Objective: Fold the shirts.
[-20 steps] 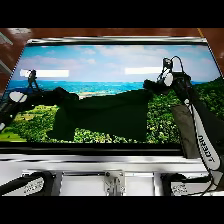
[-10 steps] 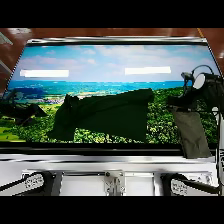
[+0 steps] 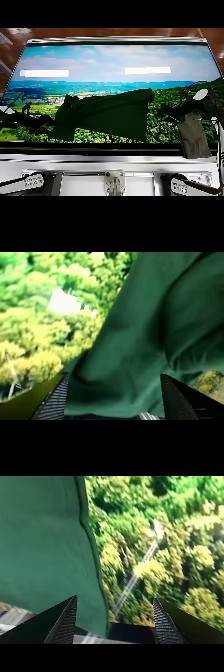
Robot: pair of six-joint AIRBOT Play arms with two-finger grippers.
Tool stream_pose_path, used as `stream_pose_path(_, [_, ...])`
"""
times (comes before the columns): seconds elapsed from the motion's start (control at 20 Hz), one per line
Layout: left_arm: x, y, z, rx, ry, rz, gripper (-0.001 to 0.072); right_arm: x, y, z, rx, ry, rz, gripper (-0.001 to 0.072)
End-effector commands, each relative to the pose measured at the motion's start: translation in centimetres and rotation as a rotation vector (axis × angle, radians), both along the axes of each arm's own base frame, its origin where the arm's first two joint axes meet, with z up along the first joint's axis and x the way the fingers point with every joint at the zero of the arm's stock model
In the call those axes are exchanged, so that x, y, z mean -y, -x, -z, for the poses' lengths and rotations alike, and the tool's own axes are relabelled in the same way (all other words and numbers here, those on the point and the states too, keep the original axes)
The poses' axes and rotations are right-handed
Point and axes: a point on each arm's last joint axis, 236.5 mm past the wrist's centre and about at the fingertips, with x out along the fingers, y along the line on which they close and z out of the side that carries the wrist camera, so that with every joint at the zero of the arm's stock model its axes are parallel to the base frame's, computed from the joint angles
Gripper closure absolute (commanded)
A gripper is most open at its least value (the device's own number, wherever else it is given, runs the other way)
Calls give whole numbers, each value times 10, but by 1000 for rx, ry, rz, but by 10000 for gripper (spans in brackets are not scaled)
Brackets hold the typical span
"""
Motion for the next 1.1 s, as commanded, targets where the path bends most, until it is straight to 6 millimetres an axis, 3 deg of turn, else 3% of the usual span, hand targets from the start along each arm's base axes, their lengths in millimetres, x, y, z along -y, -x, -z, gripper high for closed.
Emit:
stream_pose_path(0.0, [-1,-1,13,11,-14,48,44,-2,-6,0,28,-16,16,121])
stream_pose_path(0.3, [3,-5,22,4,-4,51,52,-3,-6,0,28,-16,15,122])
stream_pose_path(0.35, [9,-1,26,-18,8,64,108,-3,-6,0,28,-17,16,122])
stream_pose_path(0.4, [15,3,31,-41,20,84,249,-3,-6,0,28,-19,17,122])
stream_pose_path(0.5, [23,7,37,-67,31,105,453,-6,-7,-2,28,-33,22,122])
stream_pose_path(0.65, [23,8,38,-79,35,90,664,-19,-3,-1,20,-38,-14,122])
stream_pose_path(0.85, [25,12,32,-83,50,115,667,-50,25,18,-48,-56,-94,122])
stream_pose_path(1.05, [27,10,16,-37,45,160,667,-48,67,37,-183,-81,-101,121])
